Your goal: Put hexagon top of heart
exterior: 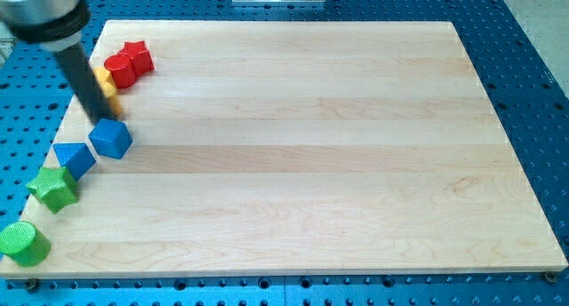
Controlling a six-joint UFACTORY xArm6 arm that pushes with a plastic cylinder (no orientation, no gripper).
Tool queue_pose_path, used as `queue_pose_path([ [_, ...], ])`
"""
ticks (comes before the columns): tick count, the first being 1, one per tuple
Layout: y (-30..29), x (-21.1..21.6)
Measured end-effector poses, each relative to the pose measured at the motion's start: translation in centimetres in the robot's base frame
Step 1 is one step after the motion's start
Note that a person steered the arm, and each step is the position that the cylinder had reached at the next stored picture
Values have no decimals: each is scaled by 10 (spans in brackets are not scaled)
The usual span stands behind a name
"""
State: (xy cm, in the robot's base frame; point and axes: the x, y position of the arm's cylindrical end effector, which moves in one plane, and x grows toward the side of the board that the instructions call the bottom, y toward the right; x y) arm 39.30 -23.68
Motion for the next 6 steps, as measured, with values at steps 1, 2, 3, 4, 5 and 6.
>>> queue_pose_path([
  [1,6,-23],
  [2,-17,-13],
  [3,-67,-14],
  [4,-68,-21],
  [5,-29,-50],
  [6,-40,-74],
])
